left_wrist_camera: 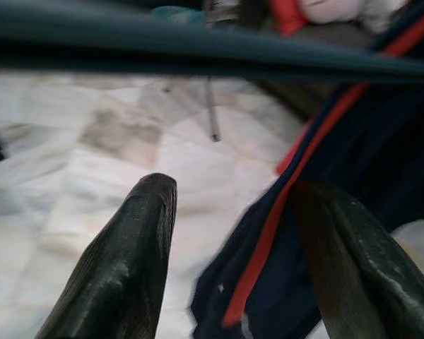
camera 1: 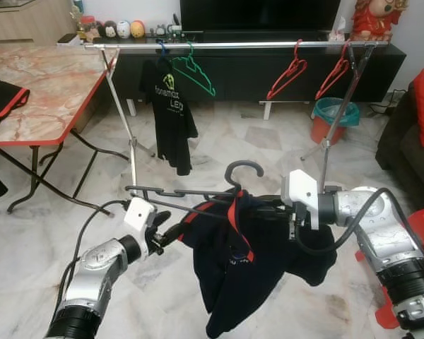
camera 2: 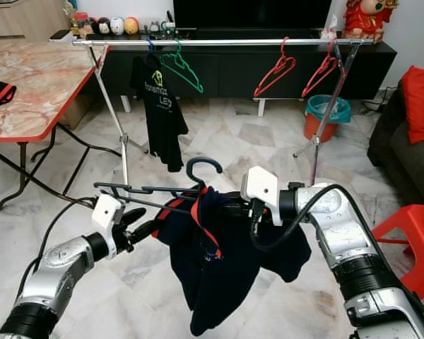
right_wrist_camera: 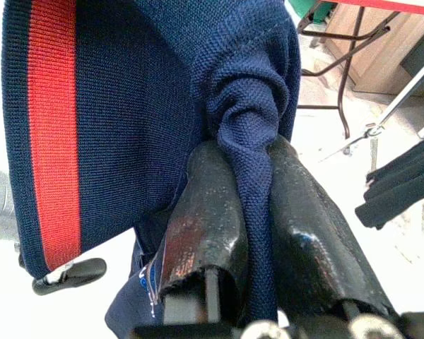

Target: Hang hanger

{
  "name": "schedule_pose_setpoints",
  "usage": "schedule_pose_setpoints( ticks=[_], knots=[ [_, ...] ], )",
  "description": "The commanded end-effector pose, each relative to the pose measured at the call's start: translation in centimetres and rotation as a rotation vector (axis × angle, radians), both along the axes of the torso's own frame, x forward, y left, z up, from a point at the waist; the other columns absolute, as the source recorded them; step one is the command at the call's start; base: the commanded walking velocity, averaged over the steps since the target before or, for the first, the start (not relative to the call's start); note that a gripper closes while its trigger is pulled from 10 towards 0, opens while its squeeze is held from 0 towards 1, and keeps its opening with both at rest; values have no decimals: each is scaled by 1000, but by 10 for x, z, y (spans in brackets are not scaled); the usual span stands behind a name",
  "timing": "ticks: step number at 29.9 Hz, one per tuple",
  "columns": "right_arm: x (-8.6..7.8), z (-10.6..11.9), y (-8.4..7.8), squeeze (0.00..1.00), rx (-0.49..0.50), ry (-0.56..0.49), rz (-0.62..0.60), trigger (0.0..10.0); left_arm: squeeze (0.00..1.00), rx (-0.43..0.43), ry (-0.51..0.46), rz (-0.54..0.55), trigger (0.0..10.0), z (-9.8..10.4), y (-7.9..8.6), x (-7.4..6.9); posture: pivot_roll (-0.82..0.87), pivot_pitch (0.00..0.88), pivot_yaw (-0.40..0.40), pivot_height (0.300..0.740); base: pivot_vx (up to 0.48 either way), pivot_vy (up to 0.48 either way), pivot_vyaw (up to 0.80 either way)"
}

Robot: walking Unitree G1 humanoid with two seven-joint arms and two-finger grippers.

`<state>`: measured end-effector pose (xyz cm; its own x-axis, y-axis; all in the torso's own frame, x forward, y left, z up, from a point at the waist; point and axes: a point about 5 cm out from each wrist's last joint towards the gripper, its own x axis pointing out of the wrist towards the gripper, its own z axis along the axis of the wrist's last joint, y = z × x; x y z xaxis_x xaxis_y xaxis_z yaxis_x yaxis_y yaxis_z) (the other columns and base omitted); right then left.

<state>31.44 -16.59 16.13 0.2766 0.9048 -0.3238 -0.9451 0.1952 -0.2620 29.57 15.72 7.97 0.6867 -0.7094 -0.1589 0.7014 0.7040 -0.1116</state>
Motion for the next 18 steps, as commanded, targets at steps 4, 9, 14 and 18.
schedule_pose_setpoints(
  ticks=[4,9,14,18],
  knots=[
    [-1,12,2,0,15,-38,32,0,0,21,5,-62,10000,-2,-3,-2,-85,16,19,740,0,0,0],
    [-1,12,1,0,13,-34,34,0,0,21,25,-75,10000,-6,-4,-2,-89,14,18,740,0,0,0],
    [-1,13,0,0,12,-34,32,0,0,20,33,-81,0,-8,-5,-3,-91,13,17,740,0,0,0],
    [-1,13,-1,0,12,-34,30,0,0,15,31,-90,0,-9,-6,-4,-92,15,16,740,0,0,0]
  ],
)
